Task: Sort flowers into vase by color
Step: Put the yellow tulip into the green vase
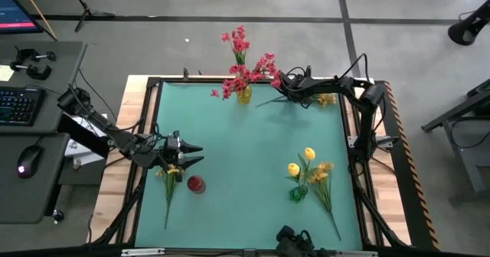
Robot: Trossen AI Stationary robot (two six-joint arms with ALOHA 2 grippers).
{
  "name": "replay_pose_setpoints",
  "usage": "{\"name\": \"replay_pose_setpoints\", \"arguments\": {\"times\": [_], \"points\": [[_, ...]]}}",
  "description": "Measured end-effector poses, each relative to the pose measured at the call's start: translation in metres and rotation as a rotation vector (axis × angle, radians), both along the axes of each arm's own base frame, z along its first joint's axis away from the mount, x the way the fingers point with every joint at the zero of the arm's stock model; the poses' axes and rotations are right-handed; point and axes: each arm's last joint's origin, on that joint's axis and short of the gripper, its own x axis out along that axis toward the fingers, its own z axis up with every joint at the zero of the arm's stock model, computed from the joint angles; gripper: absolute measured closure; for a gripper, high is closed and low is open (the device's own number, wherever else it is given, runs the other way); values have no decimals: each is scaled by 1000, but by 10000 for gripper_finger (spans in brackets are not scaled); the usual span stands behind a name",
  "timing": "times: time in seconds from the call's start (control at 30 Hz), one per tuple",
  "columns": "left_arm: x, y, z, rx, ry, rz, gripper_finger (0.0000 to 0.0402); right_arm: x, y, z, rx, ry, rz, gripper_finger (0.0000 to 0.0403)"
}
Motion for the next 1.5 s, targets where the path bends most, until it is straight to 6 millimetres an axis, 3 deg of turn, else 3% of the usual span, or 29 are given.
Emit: {"name": "replay_pose_setpoints", "arguments": {"times": [0.23,0.57,0.73,0.87,1.23,1.5], "points": [[0,0,0,-1,0,-2,250,1,5,8,-72,61,22,399],[0,0,0,-1,0,-2,250,-10,15,70,-208,106,126,403],[0,0,0,-2,0,-2,250,-18,20,89,-165,46,175,402],[0,0,0,-4,-1,-2,250,-17,21,85,-143,57,204,402],[0,0,-2,1,15,0,250,-17,9,35,-20,-36,209,399],[-1,0,-3,19,32,-2,250,-21,-2,30,-70,-70,140,316]]}}
